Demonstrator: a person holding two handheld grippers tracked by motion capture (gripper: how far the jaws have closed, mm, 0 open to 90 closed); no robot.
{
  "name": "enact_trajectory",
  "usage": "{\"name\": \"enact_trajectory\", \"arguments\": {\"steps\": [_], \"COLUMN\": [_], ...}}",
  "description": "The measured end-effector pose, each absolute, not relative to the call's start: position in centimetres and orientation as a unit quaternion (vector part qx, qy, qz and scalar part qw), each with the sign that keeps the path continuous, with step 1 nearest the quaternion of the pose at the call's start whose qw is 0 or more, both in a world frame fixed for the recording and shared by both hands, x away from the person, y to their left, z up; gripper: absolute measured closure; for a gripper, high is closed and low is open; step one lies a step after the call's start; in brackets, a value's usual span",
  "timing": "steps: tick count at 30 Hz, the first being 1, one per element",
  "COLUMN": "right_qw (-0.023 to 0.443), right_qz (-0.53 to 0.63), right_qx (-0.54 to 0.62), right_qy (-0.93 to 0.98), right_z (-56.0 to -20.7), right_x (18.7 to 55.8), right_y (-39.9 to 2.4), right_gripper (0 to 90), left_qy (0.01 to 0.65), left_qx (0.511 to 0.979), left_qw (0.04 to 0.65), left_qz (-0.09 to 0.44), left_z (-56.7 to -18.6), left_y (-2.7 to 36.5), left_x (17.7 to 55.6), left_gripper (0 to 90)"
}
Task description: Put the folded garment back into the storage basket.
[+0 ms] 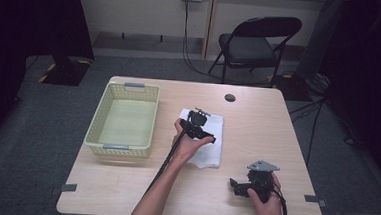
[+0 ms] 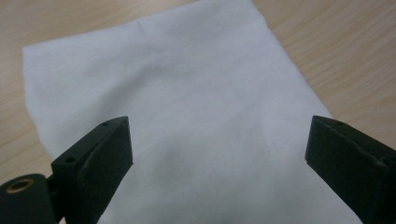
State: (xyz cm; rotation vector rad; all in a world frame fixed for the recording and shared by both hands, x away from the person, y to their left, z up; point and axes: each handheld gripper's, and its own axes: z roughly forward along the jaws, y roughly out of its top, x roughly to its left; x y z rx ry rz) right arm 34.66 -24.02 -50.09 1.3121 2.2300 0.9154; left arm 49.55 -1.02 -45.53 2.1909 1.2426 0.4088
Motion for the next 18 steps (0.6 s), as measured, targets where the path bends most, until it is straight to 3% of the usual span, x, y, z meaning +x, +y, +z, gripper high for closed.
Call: {"name": "enact_trajectory", "arguments": {"steps": [18], "right_qw": [0.194], "right_qz": [0.328], "right_qx": [0.463], "right_qy": [0.800], "right_z": [-50.1], "right_x": [34.6], "right_y": [-24.0], "right_gripper": [0.0], "left_qy": [0.472], "left_qx": [0.823], "left_qw": [0.260], "left_qz": [0.180], "left_z": [-48.1], "left_y": [-1.8], "left_x": [49.8], "left_gripper": [9.0]}}
